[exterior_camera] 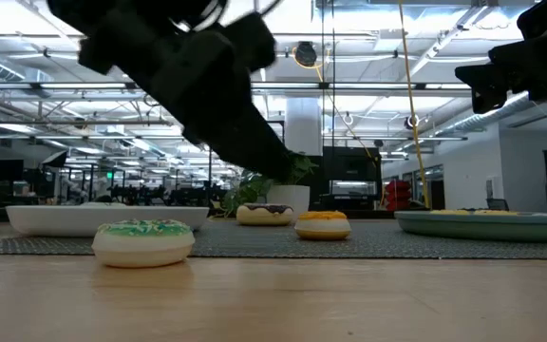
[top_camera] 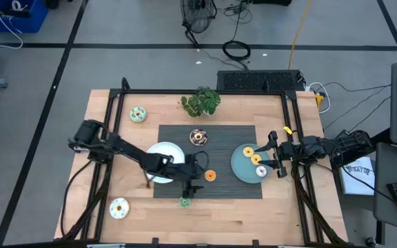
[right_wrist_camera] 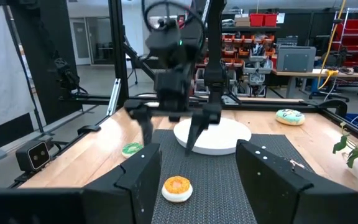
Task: Pick & Place donuts
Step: Put the small orange doughnut on top of the blue plate
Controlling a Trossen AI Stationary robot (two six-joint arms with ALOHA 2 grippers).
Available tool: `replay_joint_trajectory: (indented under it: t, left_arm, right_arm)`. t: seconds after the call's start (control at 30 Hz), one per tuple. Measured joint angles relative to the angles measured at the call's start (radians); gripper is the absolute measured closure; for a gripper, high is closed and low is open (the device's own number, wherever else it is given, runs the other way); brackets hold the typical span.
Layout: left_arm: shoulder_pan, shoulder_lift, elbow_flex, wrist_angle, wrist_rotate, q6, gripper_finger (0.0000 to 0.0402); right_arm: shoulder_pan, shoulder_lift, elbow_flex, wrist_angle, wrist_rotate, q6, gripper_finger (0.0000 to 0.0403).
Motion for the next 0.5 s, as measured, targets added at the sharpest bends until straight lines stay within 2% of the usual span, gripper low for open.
replay_joint_trajectory:
  t: [0.23, 0.5]
  left_arm:
    - [0.019, 0.137, 0.098, -0.035, -0.001, 0.025, 0.0053]
    - [0.040, 0.149, 0.107, -0.047, -0.037, 0.017, 0.0053]
  right_arm:
    - [0.000, 0.000, 0.000, 0.001, 0.000, 0.000, 0.0206]
    - [0.000, 0.000, 0.000, 0.002, 0.000, 0.000, 0.0207]
